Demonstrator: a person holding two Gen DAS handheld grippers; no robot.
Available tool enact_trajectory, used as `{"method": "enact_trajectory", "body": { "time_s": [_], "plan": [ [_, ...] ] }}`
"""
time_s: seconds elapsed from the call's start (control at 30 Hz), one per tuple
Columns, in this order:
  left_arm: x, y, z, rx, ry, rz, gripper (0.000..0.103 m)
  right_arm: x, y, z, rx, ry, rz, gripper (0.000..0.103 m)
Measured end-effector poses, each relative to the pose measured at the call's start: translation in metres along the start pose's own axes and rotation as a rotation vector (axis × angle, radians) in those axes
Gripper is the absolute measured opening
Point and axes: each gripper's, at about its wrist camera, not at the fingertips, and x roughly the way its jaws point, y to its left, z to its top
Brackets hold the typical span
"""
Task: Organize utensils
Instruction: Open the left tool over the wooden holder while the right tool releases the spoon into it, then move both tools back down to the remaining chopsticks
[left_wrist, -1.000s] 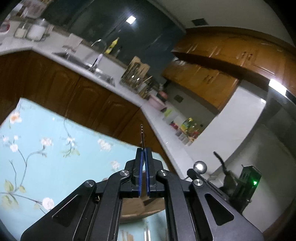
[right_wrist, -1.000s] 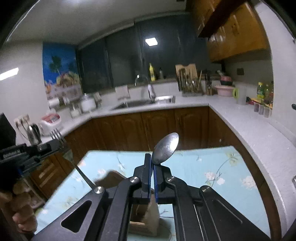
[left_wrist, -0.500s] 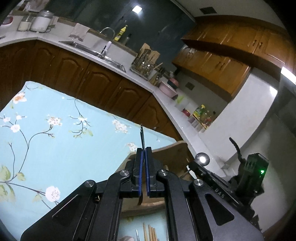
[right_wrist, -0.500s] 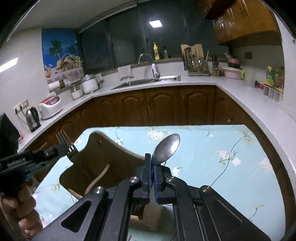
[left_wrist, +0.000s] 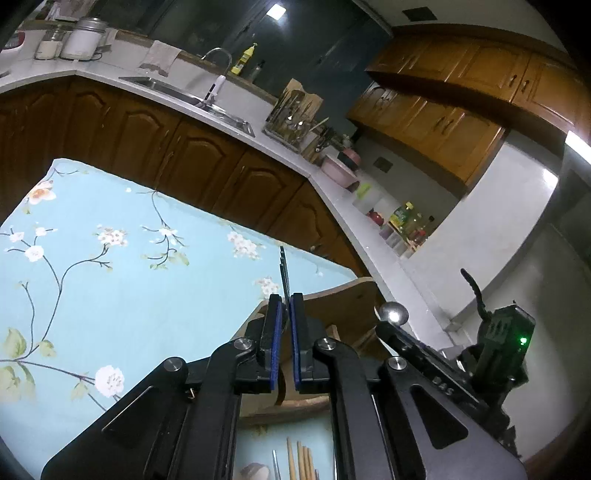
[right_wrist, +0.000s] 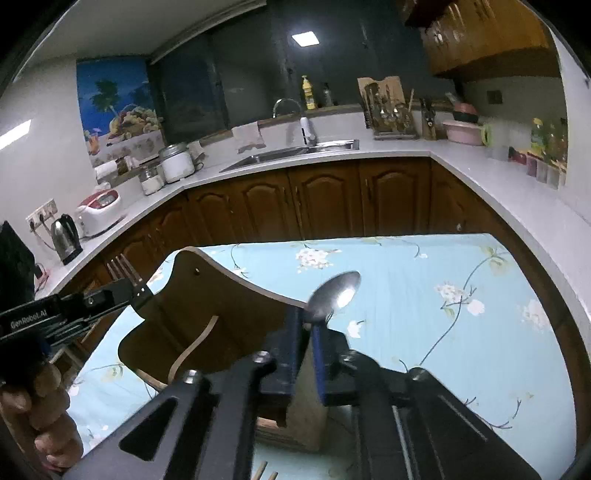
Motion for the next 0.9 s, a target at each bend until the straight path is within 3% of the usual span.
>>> {"method": "enact_trajectory", "body": {
  "time_s": [0.07,0.33,0.4,0.47,0.53,0.73,0.9],
  "plan": [
    [-0.002,0.0,0.0,-0.006,-0.002,0.005,0.013,-0.007,-0.003,-0.001,0.017,-0.02,0.001,0.045],
    [-0.017,0.006,-0.007,-0.039,-0.015,0.034,0.047,-0.027,-0.021,-0.007,0.096,-0.03,0.0,0.057],
    [-0.026,0.008,-0.012,-0.05,-0.026,0.038,0.056,-0.038,-0.026,-0.011,0.122,-0.05,0.012,0.078],
    [-0.038,0.01,-0.018,-0.063,-0.043,0.058,0.07,-0.048,-0.03,-0.015,0.141,-0.075,0.02,0.091],
    [-0.049,0.012,-0.025,-0.072,-0.057,0.072,0.08,-0.06,-0.032,-0.021,0.152,-0.095,0.025,0.093],
    [-0.087,0.007,-0.054,-0.078,-0.063,0.093,0.097,-0.099,-0.028,-0.041,0.171,-0.127,0.051,0.097],
    [-0.112,-0.005,-0.085,-0.034,-0.055,0.123,0.097,-0.132,-0.018,-0.061,0.148,-0.156,0.052,0.1]
  ]
}}
